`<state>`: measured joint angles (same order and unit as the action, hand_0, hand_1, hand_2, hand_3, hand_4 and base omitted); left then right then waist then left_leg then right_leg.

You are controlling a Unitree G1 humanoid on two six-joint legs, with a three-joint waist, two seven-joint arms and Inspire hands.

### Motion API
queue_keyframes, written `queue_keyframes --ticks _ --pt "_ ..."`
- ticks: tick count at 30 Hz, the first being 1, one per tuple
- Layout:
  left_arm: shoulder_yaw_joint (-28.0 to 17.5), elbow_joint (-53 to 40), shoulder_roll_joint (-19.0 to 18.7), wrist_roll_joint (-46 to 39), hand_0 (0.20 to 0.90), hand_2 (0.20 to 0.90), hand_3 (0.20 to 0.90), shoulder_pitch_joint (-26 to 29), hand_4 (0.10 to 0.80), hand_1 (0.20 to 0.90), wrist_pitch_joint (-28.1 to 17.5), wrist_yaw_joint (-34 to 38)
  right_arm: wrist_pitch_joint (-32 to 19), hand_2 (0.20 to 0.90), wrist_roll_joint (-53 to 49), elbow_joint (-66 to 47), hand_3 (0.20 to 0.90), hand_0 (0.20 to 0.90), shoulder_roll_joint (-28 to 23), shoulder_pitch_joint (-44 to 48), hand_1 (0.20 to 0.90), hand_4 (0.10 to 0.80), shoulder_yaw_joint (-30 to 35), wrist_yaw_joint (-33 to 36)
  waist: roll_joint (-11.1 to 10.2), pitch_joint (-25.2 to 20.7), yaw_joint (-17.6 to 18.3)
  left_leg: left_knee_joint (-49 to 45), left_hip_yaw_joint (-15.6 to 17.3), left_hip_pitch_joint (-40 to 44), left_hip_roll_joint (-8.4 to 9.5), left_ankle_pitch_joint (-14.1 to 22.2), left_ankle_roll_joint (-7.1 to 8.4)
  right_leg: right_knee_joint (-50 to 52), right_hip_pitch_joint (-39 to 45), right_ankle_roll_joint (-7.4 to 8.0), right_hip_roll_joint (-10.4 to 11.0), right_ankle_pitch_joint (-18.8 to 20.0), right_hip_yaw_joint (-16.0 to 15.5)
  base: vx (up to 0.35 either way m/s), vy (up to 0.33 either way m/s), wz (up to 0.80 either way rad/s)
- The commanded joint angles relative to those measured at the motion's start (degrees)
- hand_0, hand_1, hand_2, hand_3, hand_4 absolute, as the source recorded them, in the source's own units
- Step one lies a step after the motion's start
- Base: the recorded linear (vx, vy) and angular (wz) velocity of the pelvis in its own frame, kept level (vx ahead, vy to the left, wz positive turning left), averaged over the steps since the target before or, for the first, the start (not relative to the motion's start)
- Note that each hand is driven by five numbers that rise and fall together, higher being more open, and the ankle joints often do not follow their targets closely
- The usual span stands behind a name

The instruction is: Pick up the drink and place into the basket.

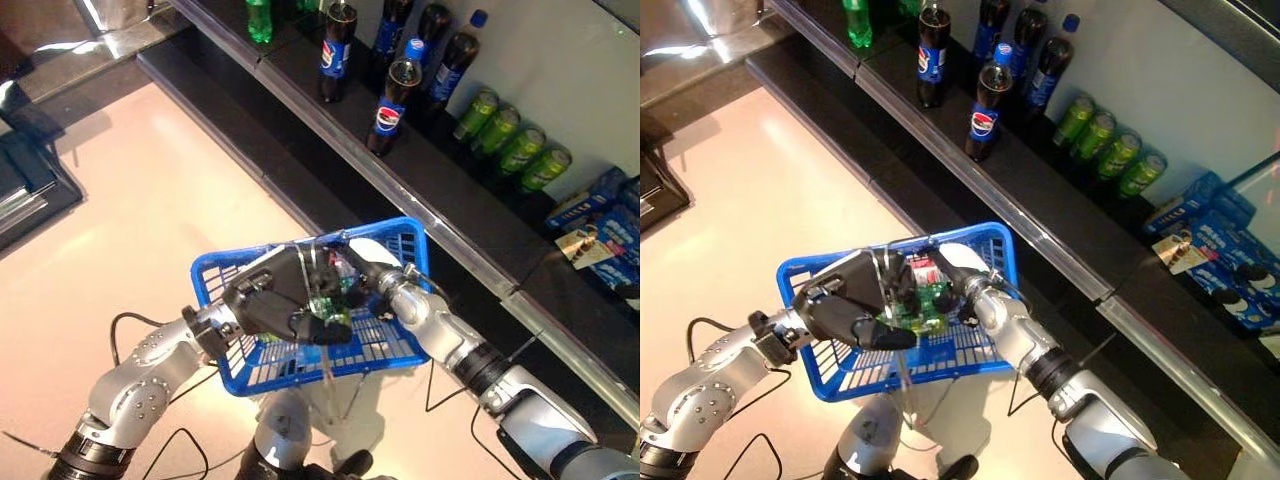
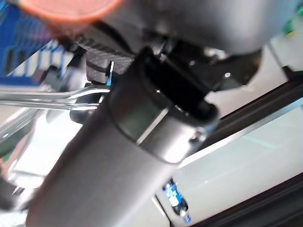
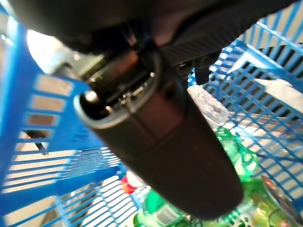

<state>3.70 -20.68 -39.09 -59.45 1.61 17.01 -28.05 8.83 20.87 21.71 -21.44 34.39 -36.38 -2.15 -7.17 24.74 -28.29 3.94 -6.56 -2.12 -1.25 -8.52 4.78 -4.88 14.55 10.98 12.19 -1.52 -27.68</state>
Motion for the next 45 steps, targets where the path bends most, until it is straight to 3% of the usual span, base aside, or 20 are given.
queue_keyframes --ticks 1,9,16,28,38,45 --pt "-4.4 -12.8 10.4 -6.7 0.300 0.300 0.200 3.8 0.100 0.300 -21.4 -5.0 -4.1 0.900 -4.0 -4.6 0.900 0.900 -0.9 -5.9 0.900 0.800 -1.6 4.5 1.2 -22.3 2.8 1.1 1.2 2.8 -0.70 5.4 0.00 0.2 -4.1 -0.52 -0.4 4.9 1.3 -0.016 -0.008 -0.07" --pt "-7.3 -9.7 11.8 -3.6 0.300 0.300 0.200 1.8 0.100 0.300 -23.9 1.6 -8.6 0.900 -11.7 -11.3 0.900 0.900 -1.5 -11.7 0.900 0.800 3.5 7.0 2.3 -22.3 5.2 1.1 2.4 3.2 -1.05 5.7 -0.15 0.2 -4.7 -0.27 -0.1 5.0 2.8 -0.024 0.003 -0.10" --pt "-11.4 -2.0 13.6 2.4 0.300 0.300 0.200 -1.8 0.100 0.300 -30.2 11.0 -19.0 0.900 -19.7 -17.3 0.900 0.900 -2.0 -22.4 0.900 0.800 13.3 8.0 4.1 -22.4 9.8 1.1 5.7 4.1 -2.23 6.2 -0.13 0.2 -5.5 -0.07 0.3 4.9 4.6 -0.036 0.023 -0.23" --pt "-13.6 7.7 15.9 9.4 0.300 0.300 0.200 -1.8 0.100 0.300 -34.0 21.1 -22.4 0.900 -20.6 -21.1 0.900 0.900 -2.7 -27.8 0.900 0.800 19.5 10.0 5.3 -22.1 14.9 1.1 9.9 5.4 -3.54 6.9 0.26 -0.1 -6.4 -0.07 0.5 5.0 6.8 -0.011 0.004 -0.18" --pt "-18.7 20.1 19.0 12.5 0.300 0.300 0.200 -5.9 0.100 0.300 -35.3 24.4 -25.1 0.900 -34.5 -10.6 0.900 0.900 2.8 -34.8 0.900 0.800 28.2 9.2 5.4 -21.8 17.9 1.1 12.2 6.4 -4.07 7.5 0.38 0.0 -6.8 -0.20 0.6 4.9 8.1 0.002 -0.008 -0.10" --pt "-22.8 39.4 21.3 7.8 0.300 0.300 0.200 -8.2 0.100 0.300 -33.4 22.4 -25.5 0.900 -49.5 4.0 0.900 0.900 6.5 -39.8 0.900 0.800 37.6 3.1 5.8 -21.4 21.4 1.1 14.1 8.2 -3.90 8.7 0.34 0.2 -6.9 -0.07 0.9 4.8 9.8 0.014 -0.002 -0.10"
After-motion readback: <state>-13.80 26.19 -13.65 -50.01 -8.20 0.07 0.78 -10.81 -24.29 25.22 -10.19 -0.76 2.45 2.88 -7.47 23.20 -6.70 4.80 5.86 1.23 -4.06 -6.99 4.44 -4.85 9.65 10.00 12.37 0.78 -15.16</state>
